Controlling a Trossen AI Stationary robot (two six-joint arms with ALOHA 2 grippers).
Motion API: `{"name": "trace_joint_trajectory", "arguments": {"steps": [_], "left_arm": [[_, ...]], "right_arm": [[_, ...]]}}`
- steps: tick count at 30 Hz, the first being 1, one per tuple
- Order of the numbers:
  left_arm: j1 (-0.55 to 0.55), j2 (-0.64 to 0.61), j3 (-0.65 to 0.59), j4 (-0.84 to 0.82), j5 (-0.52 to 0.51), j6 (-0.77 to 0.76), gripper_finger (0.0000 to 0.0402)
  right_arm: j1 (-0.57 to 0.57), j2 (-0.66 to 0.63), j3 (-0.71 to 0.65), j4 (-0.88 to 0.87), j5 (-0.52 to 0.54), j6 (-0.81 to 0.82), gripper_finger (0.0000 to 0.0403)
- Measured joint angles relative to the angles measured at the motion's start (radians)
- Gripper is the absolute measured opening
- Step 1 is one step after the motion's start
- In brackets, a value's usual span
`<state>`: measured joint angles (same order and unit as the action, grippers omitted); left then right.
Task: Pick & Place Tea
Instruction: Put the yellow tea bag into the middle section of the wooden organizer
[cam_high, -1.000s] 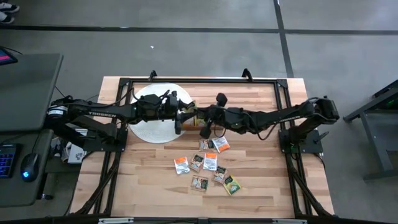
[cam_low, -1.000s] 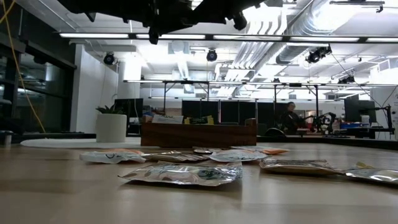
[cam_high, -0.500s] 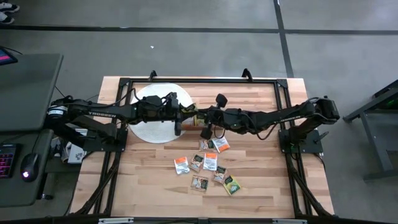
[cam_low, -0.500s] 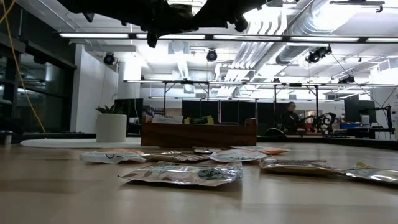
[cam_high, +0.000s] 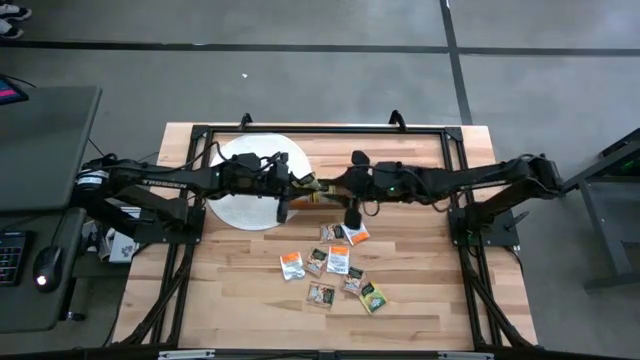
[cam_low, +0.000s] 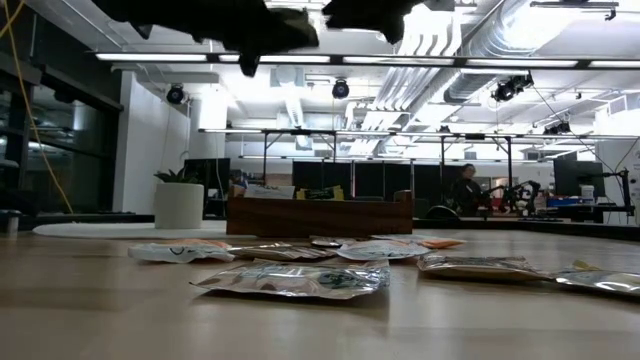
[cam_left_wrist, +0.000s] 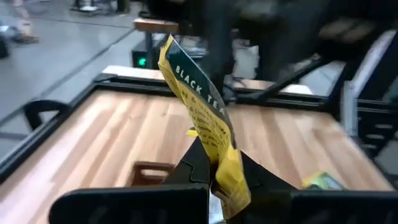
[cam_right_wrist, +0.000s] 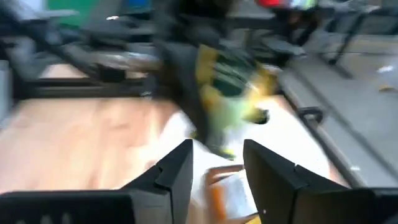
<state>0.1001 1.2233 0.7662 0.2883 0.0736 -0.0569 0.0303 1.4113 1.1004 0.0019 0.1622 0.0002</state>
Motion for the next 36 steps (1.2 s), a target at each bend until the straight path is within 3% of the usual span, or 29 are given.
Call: {"name": "trace_joint_trajectory", "arguments": {"steps": [8,18,26,36], "left_arm": [[-0.001,0.0,0.002,-0.073,0.083,0.023,0.0],[-0.001,0.0,0.002,-0.084,0.108,0.028,0.0],[-0.001,0.0,0.002,-0.09,0.126,0.03,0.0],[-0.002,0.0,0.002,-0.144,0.153,0.053,0.0]], "right_arm": [[-0.071,-0.031,0.164,-0.319,-0.213,-0.017,0.0177],[-0.194,0.059,0.489,-0.676,-0.455,-0.124,0.0182],[-0.21,0.209,0.685,-0.859,-0.465,-0.226,0.0182],[-0.191,0.375,0.812,-0.895,-0.481,-0.279,0.0182]]}}
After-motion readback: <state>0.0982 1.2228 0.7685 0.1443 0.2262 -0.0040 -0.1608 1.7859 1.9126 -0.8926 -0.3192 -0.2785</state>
